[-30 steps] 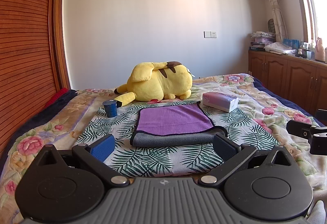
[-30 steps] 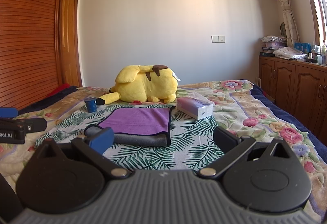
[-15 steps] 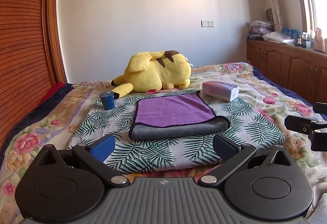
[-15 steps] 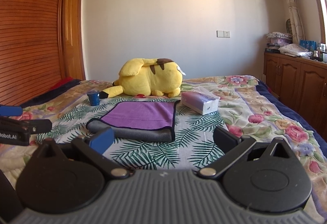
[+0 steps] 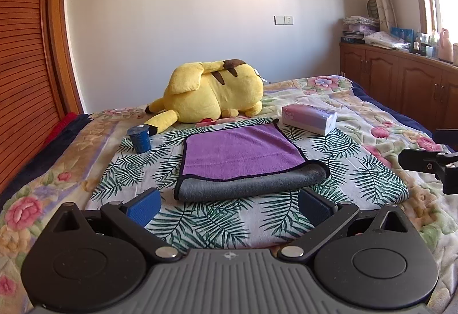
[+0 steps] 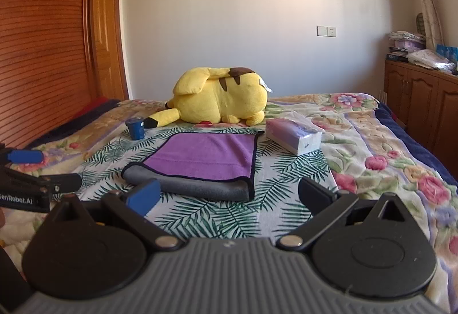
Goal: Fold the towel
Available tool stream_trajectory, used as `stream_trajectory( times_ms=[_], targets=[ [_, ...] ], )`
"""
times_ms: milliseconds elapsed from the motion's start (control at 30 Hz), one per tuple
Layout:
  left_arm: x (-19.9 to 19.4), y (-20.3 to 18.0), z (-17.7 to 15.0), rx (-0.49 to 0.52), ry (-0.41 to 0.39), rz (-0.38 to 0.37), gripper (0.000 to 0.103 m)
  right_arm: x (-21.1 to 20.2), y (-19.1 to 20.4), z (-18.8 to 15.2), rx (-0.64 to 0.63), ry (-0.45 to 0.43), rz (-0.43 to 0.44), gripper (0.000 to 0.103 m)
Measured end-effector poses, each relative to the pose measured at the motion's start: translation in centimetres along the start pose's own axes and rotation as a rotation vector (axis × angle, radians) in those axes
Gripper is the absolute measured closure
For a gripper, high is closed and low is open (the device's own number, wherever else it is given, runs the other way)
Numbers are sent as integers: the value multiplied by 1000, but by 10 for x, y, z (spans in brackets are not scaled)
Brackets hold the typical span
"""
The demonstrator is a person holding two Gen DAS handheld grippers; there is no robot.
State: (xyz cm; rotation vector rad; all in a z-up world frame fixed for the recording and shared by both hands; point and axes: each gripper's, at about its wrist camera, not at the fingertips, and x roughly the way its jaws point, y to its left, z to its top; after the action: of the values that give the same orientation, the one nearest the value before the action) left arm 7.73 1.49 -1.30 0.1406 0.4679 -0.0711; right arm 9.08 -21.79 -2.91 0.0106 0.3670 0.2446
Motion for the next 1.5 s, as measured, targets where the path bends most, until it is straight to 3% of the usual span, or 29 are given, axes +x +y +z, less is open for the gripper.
stream_trajectory(
  times_ms=[933, 1067, 1500],
  targets=[
    [106, 40, 18, -5, 62, 39, 16, 85, 10, 18, -51, 74, 29, 1],
    [123, 44, 18, -11, 70, 40, 16, 98, 10, 17, -51, 87, 30, 7],
    [180, 67, 6, -79, 141, -20, 16, 134, 10, 11, -85, 147, 24, 7]
  ],
)
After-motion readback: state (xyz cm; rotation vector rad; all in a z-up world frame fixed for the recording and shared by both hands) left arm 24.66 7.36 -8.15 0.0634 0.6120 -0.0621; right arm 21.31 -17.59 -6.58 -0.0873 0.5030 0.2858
